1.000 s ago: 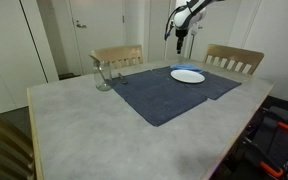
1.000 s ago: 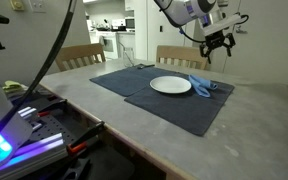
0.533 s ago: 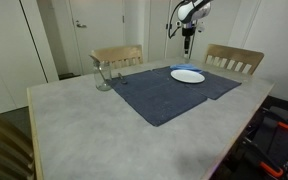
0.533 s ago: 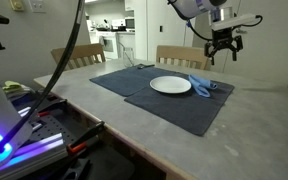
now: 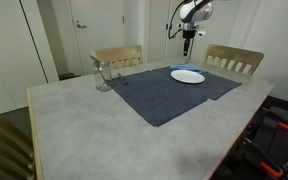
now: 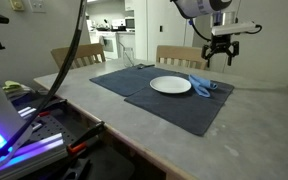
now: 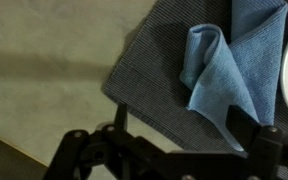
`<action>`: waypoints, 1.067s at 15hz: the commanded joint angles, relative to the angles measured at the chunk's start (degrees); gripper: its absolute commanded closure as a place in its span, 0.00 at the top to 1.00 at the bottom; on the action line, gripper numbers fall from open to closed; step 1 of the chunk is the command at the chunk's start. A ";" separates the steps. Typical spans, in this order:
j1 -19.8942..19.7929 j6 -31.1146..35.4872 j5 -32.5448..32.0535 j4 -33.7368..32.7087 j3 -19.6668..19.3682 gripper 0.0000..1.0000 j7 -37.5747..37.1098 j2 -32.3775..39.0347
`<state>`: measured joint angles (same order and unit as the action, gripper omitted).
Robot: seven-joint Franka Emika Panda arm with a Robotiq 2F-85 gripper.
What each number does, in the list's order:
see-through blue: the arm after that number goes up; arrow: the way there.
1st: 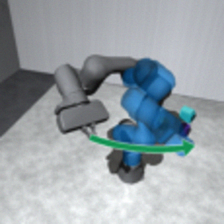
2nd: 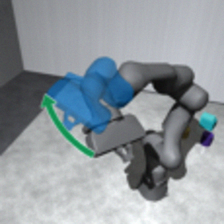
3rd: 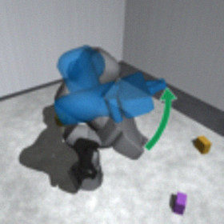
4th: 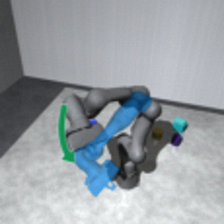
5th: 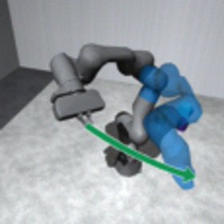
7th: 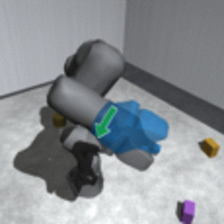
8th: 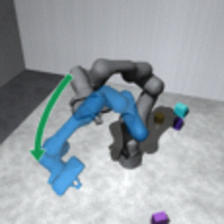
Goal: Wipe the white plate with the blue towel
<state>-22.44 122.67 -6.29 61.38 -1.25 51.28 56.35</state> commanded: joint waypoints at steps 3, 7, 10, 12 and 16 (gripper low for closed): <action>-0.66 2.80 0.70 6.55 1.73 1.00 1.48 -2.03; -0.19 4.08 0.20 10.42 1.86 1.00 1.23 -2.74; 0.67 3.71 0.03 11.49 0.76 1.00 1.91 -2.93; 1.34 2.50 -0.84 11.73 0.06 1.00 1.89 -2.91; 1.26 2.64 -0.71 12.61 0.13 1.00 2.81 -2.82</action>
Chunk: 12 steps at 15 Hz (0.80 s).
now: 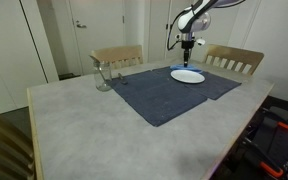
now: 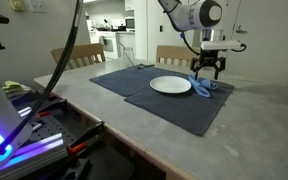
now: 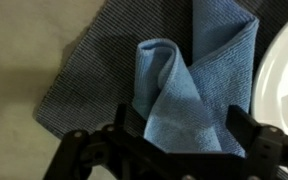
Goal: Wipe the white plate with the blue towel
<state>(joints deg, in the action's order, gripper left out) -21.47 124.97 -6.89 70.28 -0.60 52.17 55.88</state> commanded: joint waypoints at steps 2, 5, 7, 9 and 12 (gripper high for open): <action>-0.06 0.74 0.45 4.59 -0.22 1.00 2.25 -2.38; 0.02 0.68 0.47 5.22 -0.54 1.00 1.62 -2.29; 0.01 0.87 0.39 5.53 -0.67 1.00 1.53 -2.30; 0.01 1.10 0.41 5.75 -0.72 0.74 1.42 -2.32; 0.07 1.34 0.41 5.63 -0.72 0.52 1.38 -2.32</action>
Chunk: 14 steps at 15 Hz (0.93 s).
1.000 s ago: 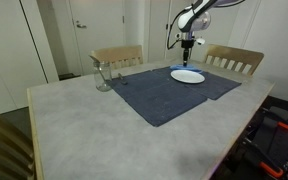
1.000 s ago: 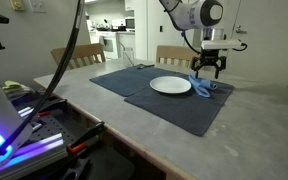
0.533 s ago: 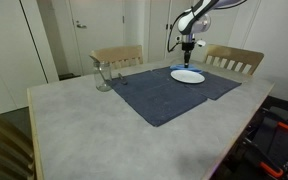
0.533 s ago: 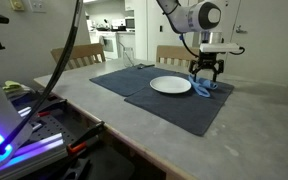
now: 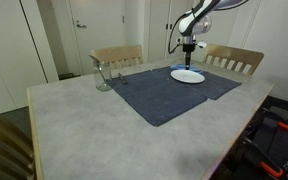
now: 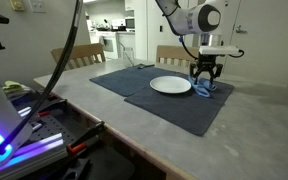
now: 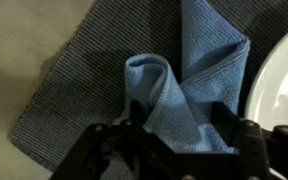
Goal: Wipe the white plate with the blue towel
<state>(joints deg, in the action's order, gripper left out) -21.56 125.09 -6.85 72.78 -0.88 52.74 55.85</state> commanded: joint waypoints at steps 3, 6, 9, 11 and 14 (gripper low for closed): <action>0.39 1.23 0.30 2.80 -0.49 0.30 0.59 -2.39; 1.24 2.38 -0.94 2.48 -1.21 0.10 0.43 -2.59; 2.17 3.44 -2.28 2.04 -2.03 0.00 -0.11 -3.03; 3.03 3.81 -3.33 1.94 -2.62 0.01 -0.77 -3.51; 4.85 4.49 -5.19 1.69 -3.84 0.02 -2.49 -4.30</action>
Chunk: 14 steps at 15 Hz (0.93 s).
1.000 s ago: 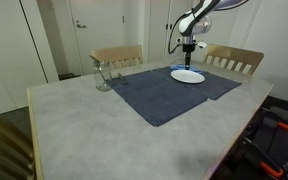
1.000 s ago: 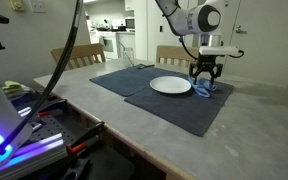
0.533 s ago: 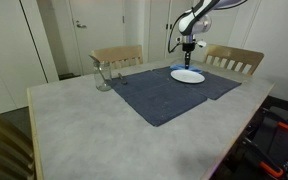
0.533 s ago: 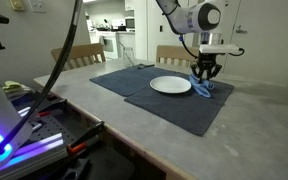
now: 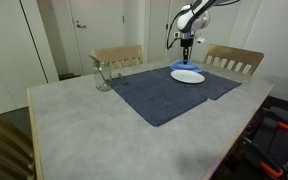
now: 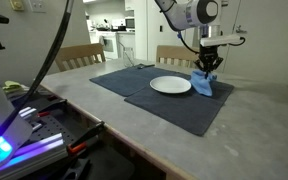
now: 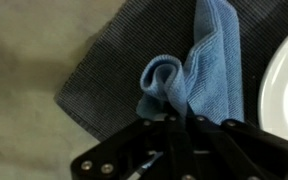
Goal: Wipe the white plate with the blue towel
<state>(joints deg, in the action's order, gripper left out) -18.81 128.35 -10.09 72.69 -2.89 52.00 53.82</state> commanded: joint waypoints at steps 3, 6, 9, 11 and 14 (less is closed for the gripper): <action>4.35 2.13 -5.36 2.16 -3.72 0.02 -5.28 -4.34; 6.67 3.24 -9.30 2.46 -5.89 0.02 -9.78 -6.86; 8.61 2.08 -12.64 2.42 -7.85 0.02 -14.88 -9.16; 9.64 1.07 -14.47 2.89 -8.68 0.02 -18.11 -11.02; 10.83 1.36 -17.21 5.04 -9.53 0.02 -23.07 -14.72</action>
<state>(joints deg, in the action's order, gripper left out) -9.60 129.98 -24.62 72.91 -11.17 33.09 44.15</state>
